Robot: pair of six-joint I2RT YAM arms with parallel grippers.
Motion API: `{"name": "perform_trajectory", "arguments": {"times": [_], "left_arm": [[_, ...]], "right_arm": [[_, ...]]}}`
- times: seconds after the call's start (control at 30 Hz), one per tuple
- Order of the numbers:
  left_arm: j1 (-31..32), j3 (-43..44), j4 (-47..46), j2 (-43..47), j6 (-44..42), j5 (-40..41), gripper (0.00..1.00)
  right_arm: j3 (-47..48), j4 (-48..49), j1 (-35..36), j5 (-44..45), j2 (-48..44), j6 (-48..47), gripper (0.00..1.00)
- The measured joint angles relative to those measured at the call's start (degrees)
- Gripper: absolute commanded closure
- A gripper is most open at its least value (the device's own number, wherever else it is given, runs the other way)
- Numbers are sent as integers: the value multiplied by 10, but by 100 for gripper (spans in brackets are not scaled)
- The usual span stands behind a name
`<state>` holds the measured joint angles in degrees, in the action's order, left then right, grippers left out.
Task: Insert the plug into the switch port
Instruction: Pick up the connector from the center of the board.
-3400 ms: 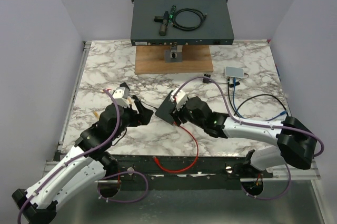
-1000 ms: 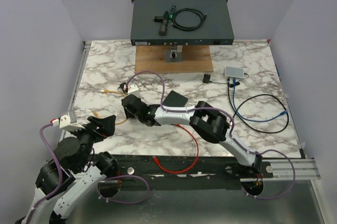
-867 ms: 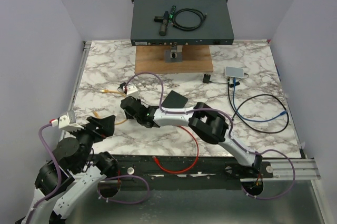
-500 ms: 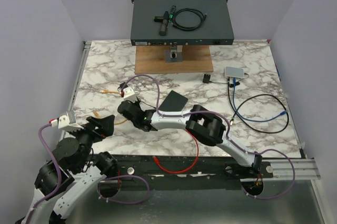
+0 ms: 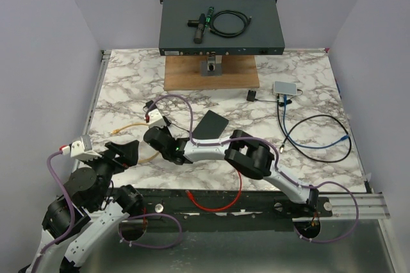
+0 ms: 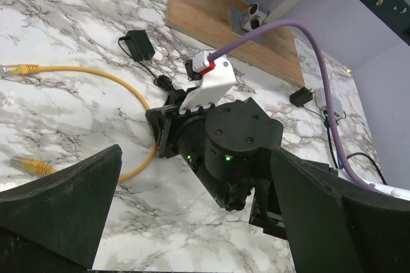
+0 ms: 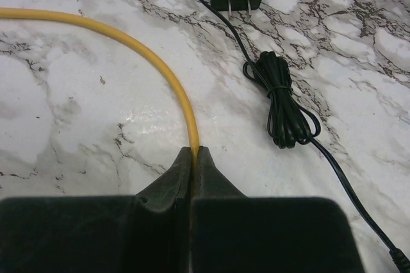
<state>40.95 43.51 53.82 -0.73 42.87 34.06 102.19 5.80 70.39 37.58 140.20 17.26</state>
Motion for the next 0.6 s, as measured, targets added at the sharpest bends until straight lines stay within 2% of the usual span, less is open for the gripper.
{"name": "perform_trajectory", "arguments": {"times": [0.33, 0.6], "left_arm": [[0, 0, 6, 0, 0, 9, 2], [0, 6, 8, 0, 0, 13, 2]], "right_arm": [[-99, 73, 0, 0, -54, -28, 99], [-163, 110, 0, 0, -151, -42, 99]]}}
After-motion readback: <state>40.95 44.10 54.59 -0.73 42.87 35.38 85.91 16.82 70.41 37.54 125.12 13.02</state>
